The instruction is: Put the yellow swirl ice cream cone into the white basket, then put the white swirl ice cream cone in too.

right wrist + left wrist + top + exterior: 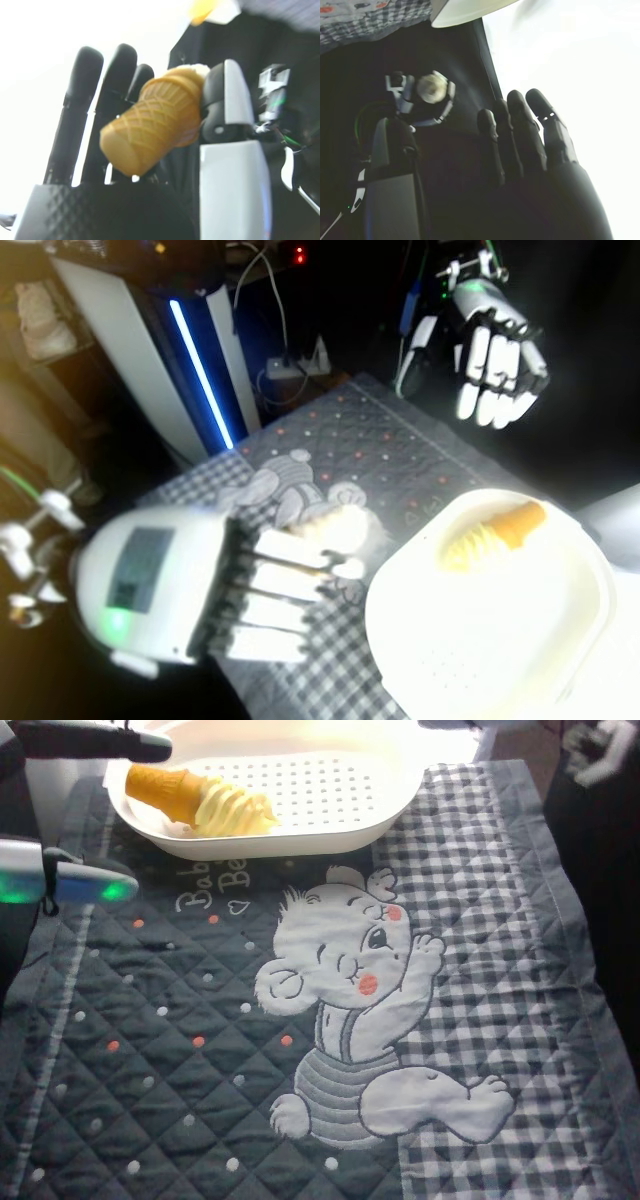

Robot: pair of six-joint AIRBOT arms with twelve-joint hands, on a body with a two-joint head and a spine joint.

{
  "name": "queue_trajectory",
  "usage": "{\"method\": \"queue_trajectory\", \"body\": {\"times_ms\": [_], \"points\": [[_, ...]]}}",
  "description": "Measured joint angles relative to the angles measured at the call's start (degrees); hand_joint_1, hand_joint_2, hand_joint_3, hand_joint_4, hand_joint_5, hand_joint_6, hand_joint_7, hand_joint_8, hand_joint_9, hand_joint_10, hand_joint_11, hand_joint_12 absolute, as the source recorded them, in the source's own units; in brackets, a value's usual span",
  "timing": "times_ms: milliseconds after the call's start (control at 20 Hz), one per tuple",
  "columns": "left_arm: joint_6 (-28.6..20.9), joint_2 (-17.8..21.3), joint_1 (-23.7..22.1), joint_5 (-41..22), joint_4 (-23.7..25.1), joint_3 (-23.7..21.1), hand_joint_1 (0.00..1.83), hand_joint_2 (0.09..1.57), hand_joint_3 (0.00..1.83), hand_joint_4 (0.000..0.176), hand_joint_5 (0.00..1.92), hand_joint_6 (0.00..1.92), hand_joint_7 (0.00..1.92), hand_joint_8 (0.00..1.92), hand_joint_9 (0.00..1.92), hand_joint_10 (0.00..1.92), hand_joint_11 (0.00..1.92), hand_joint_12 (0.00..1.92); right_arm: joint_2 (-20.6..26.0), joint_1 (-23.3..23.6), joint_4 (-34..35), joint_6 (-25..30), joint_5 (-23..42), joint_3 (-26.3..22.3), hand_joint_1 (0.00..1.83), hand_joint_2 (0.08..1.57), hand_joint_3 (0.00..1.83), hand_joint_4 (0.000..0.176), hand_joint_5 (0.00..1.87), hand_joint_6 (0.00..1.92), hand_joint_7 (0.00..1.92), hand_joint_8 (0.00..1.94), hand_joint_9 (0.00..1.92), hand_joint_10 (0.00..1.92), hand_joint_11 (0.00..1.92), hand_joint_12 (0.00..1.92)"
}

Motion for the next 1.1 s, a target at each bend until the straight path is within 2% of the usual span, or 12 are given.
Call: {"method": "queue_trajectory", "body": {"times_ms": [200,250,300,400,450,500,550,600,650,900,950,1100], "points": [[-0.15,-0.57,-0.63,0.92,0.37,1.16,0.91,0.87,0.00,0.002,0.60,0.00,0.55,0.00,0.54,0.01,0.07,1.16,-10.82,4.20,-7.08,-0.13,-12.87,9.42,1.27,1.01,0.00,0.003,1.16,0.69,1.39,0.24,1.51,0.15,1.12,1.02],[-0.17,-1.22,-1.62,1.31,0.52,1.46,0.90,0.87,0.00,0.016,0.59,0.00,0.55,0.00,0.55,0.01,0.07,1.16,-13.79,4.37,-9.49,0.00,-17.11,11.93,1.27,1.00,0.00,0.022,1.20,0.62,1.38,0.27,1.53,0.20,1.10,1.20],[-0.76,-1.77,-2.40,1.38,1.77,1.62,0.92,0.86,0.00,0.034,0.55,0.00,0.57,0.00,0.55,0.01,0.04,1.20,-15.80,4.37,-11.93,0.00,-20.72,13.44,1.27,1.01,0.00,0.011,1.21,0.53,1.32,0.44,1.40,0.48,1.07,1.31],[-1.70,-2.67,-2.99,1.16,4.35,1.73,0.92,0.86,0.00,0.039,0.53,0.00,0.58,0.01,0.57,0.02,0.07,1.22,-17.35,4.35,-14.62,0.22,-24.85,14.29,1.25,1.06,0.00,0.000,1.01,0.85,1.22,0.64,1.20,0.49,0.93,1.24],[-1.75,-2.73,-2.99,1.44,4.90,1.73,0.91,0.86,0.00,0.024,0.53,0.00,0.60,0.01,0.58,0.02,0.08,1.23,-17.22,4.37,-14.67,0.33,-24.96,14.29,1.01,0.97,0.00,0.048,0.65,0.28,0.90,0.23,0.96,0.24,0.66,1.03],[-1.75,-2.73,-2.99,1.51,4.61,1.73,0.91,0.87,0.00,0.003,0.54,0.00,0.61,0.01,0.60,0.02,0.11,1.19,-16.76,4.39,-14.82,0.20,-24.92,14.29,0.78,0.85,0.00,0.150,0.32,0.06,0.43,0.04,0.63,0.05,0.40,0.86],[-2.08,-2.67,-2.99,1.01,4.07,1.73,0.89,0.89,0.01,0.000,0.53,0.00,0.59,0.00,0.58,0.01,0.10,1.17,-16.04,4.37,-14.67,0.35,-25.86,14.45,0.61,0.78,0.00,0.175,0.02,0.00,0.12,0.00,0.27,0.00,0.10,0.72],[-2.10,-2.67,-2.97,1.01,4.04,1.73,0.89,0.89,0.01,0.000,0.53,0.00,0.59,0.00,0.58,0.01,0.10,1.17,-16.04,4.37,-14.64,0.37,-25.88,14.51,0.61,0.78,0.00,0.175,0.02,0.00,0.12,0.00,0.27,0.00,0.10,0.72],[-2.19,-2.67,-2.73,0.90,3.96,1.73,0.89,0.88,0.00,0.010,0.54,0.00,0.59,0.00,0.58,0.00,0.08,1.24,-15.87,4.37,-14.49,1.79,-25.51,14.62,0.58,0.80,0.00,0.176,0.00,0.00,0.00,0.00,0.01,0.00,0.00,0.06],[-2.38,-2.54,-2.08,0.00,2.49,1.73,0.94,0.84,0.00,0.026,0.52,0.00,0.51,0.00,0.46,0.00,0.00,1.13,-11.26,4.42,-9.31,4.81,-17.14,10.84,0.58,0.81,0.01,0.176,0.00,0.00,0.00,0.00,0.00,0.00,0.00,0.00],[-2.43,-1.97,-1.64,-1.14,2.29,1.70,0.90,0.85,0.00,0.028,0.51,0.00,0.51,0.00,0.47,0.00,0.00,1.17,-9.77,4.44,-7.30,4.85,-14.62,9.25,0.55,0.79,0.01,0.170,0.00,0.00,0.00,0.00,0.03,0.01,0.00,0.47],[-2.78,-0.55,0.24,-4.00,0.44,0.52,0.86,0.86,0.00,0.000,0.57,0.01,0.56,0.01,0.54,0.03,0.03,1.19,-4.85,4.37,-3.74,4.83,-8.22,4.00,0.68,0.79,0.00,0.175,0.00,0.00,0.01,0.00,0.00,0.00,0.00,0.01]]}}
